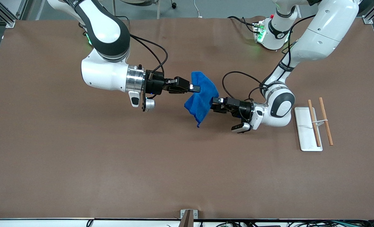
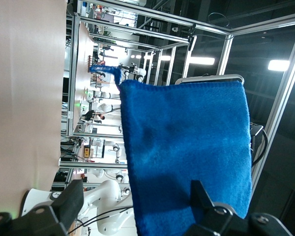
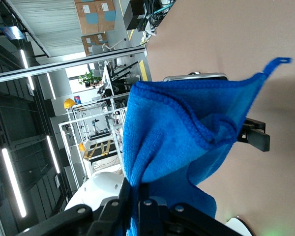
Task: Right arm passes towel to left arm to hang
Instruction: 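Grasp the hanging towel with the left gripper beside the right gripper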
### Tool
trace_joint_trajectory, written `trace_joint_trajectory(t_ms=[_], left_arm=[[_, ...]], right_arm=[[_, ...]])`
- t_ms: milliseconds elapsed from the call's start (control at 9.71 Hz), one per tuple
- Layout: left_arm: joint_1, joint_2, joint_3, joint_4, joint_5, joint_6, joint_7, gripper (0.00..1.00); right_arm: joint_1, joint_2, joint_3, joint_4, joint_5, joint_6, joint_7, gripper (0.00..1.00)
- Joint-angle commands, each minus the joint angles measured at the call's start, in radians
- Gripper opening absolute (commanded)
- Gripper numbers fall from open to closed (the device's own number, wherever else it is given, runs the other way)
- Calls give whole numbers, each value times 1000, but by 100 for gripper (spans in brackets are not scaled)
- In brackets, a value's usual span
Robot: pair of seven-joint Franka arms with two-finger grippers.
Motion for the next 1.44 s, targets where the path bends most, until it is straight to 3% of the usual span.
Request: trace_joint_trajectory(t_ms=[0,515,721,926,1029,1235,1338], left_arm=[[12,5,-11,-12,-20,-12,-9,83],[20,54,-6,115,-6,-14,-100,72],[24,52,-6,116,-5,-14,-100,50],[44,43,-2,111,-2,-16,-109,14],[67,42,-2,109,6,-17,-135,0],[69,25,1,116,28,-5,-184,0],[70,14,7,125,31,-2,-224,0]], right_arm=[[-1,0,3,5,24,6,3,0],[0,3,3,3,20,7,0,0],[0,3,3,3,22,7,1,0],[0,3,3,3,22,9,1,0],[0,3,3,3,22,9,1,0],[0,3,3,3,22,9,1,0],[0,3,2,-3,13,10,1,47]])
